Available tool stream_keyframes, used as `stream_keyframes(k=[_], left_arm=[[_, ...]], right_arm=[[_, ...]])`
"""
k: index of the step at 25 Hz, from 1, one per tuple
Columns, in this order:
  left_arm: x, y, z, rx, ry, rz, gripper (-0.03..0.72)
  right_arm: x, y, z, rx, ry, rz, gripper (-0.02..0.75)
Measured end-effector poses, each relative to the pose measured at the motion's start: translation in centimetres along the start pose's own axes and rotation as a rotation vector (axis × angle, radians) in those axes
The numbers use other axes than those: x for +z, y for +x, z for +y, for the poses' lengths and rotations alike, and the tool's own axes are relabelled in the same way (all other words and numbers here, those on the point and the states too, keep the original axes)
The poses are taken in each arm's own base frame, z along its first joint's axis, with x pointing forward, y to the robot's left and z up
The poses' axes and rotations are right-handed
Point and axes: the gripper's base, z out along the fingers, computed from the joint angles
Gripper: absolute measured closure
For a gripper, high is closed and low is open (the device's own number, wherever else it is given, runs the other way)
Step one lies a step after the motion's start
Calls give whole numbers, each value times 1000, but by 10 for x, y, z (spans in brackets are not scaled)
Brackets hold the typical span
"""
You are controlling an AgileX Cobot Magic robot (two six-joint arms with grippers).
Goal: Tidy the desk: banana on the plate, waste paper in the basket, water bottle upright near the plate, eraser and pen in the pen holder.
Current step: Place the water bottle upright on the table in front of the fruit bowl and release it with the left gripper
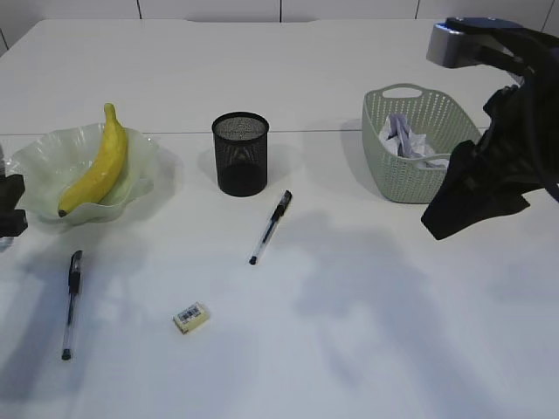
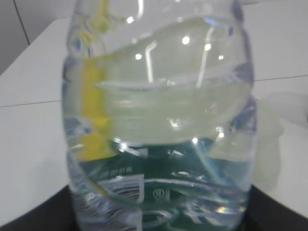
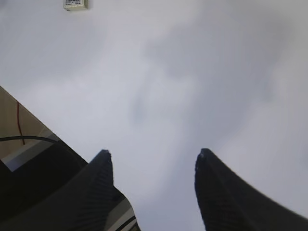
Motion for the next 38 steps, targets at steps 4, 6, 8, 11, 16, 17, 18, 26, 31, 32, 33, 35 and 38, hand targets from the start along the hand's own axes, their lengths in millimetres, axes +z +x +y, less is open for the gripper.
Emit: stream_keyframes(k=[4, 6, 8, 11, 16, 17, 18, 26, 31, 32, 33, 35, 38], left_arm=[[0, 0, -3, 11, 28, 1, 279], [1, 4, -2, 4, 20, 15, 280], [3, 9, -1, -13, 14, 36, 284], [4, 14, -1, -28, 13, 55, 286], [4, 15, -1, -32, 10, 56, 288], [4, 15, -1, -34, 6, 56, 288], [4, 15, 0, -39, -1, 56, 288], [5, 22, 2, -58, -26, 84, 288], [5, 20, 2, -81, -26, 76, 288], [4, 16, 2, -85, -26, 65, 288], [3, 12, 2, -85, -26, 51, 288], [1, 1, 2, -86, -26, 5, 288], [-3, -9, 2, -83, -20, -38, 288]], right_arm=[[0, 0, 0, 0, 0, 0, 333], [0, 0, 0, 0, 1, -2, 333], [0, 0, 0, 0, 1, -2, 333], [0, 0, 0, 0, 1, -2, 333], [0, 0, 0, 0, 1, -2, 333], [0, 0, 0, 0, 1, -2, 333], [0, 0, 0, 0, 1, -2, 333], [0, 0, 0, 0, 1, -2, 333], [0, 0, 0, 0, 2, -4, 333], [0, 0, 0, 0, 2, -4, 333], [0, 0, 0, 0, 2, -4, 335], [0, 0, 0, 0, 2, -4, 334], [0, 0, 0, 0, 2, -4, 334]])
